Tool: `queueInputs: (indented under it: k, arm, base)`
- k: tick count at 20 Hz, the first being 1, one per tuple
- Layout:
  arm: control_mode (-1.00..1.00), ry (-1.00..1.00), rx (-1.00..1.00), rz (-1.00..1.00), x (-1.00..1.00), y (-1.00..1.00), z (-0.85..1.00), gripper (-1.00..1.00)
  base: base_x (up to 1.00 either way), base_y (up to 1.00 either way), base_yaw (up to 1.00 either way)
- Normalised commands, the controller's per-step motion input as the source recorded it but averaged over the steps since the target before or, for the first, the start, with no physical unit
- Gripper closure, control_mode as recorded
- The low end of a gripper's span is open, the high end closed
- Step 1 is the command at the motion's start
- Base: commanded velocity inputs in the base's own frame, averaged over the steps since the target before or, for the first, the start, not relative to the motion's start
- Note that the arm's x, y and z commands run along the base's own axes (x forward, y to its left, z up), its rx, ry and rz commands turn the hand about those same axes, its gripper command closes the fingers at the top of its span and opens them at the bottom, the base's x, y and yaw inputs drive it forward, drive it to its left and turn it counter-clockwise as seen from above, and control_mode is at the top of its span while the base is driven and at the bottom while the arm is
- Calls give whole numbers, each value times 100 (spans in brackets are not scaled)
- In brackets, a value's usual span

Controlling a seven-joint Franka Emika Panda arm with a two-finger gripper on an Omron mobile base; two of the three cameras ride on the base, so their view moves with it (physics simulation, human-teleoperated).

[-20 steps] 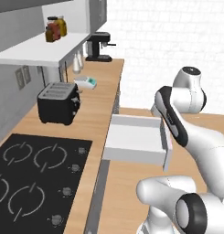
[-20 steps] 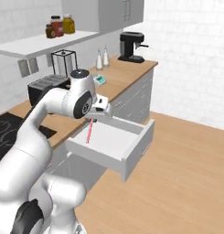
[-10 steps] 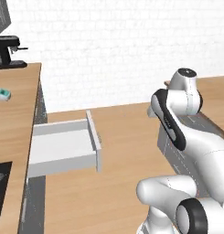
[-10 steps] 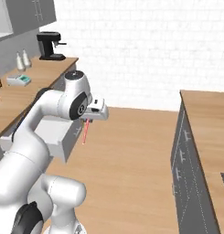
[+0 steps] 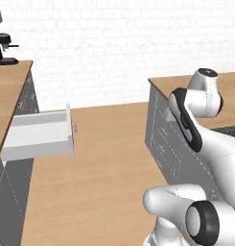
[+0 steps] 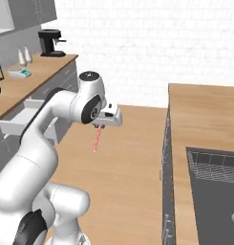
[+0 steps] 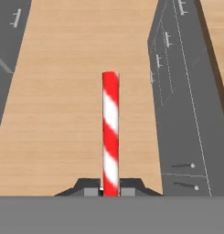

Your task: Take a straw from the drawer in front and place it inside the glass cup on the dining counter.

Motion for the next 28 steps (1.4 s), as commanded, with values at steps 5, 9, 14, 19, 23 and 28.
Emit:
queueInputs:
  k: [5, 9, 14, 19, 23, 28]
  arm:
    - [100, 0, 0, 0, 0, 0, 0, 100]
    - [100, 0, 0, 0, 0, 0, 0, 100]
    - [100, 0, 0, 0, 0, 0, 0, 100]
    - [100, 0, 0, 0, 0, 0, 0, 100]
    - [100, 0, 0, 0, 0, 0, 0, 100]
    - [100, 0, 0, 0, 0, 0, 0, 100]
  base:
    - [-100, -52, 15]
    - [-100, -16, 2]
    - [-100, 2, 0]
    - [-100, 3, 0]
    - [-100, 0, 0]
    - [-100, 0, 0]
